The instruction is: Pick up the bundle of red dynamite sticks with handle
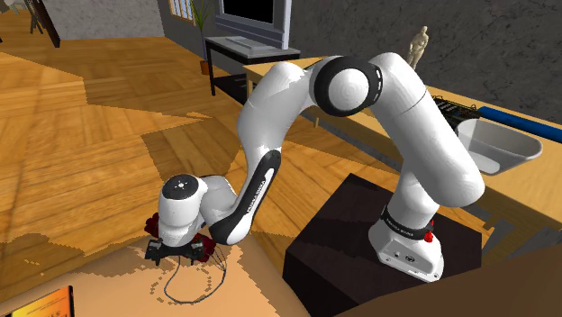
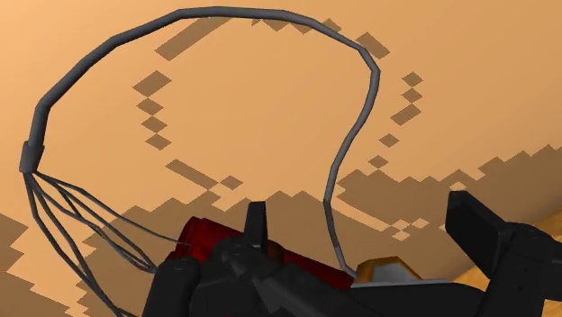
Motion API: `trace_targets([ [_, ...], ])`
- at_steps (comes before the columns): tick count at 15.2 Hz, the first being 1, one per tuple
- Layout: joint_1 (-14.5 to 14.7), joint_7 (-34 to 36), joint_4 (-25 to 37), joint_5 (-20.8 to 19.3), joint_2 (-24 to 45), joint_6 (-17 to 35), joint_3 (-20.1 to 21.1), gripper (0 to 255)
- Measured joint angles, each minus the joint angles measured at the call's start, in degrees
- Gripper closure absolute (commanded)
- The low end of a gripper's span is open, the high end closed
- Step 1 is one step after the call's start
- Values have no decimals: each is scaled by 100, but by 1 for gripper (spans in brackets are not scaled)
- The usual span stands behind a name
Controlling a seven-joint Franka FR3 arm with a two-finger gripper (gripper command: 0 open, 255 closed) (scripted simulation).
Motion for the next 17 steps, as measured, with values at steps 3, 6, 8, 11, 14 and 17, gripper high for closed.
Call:
trace_targets([
  [3,103,89,124,-87,222,128,-121,0],
  [6,134,114,180,-116,326,156,-178,255],
  [8,131,110,196,-114,344,140,-188,255],
  [11,131,107,204,-110,345,134,-184,255],
  [14,130,105,205,-108,345,131,-183,255],
  [17,99,90,146,-92,275,108,-157,255],
])
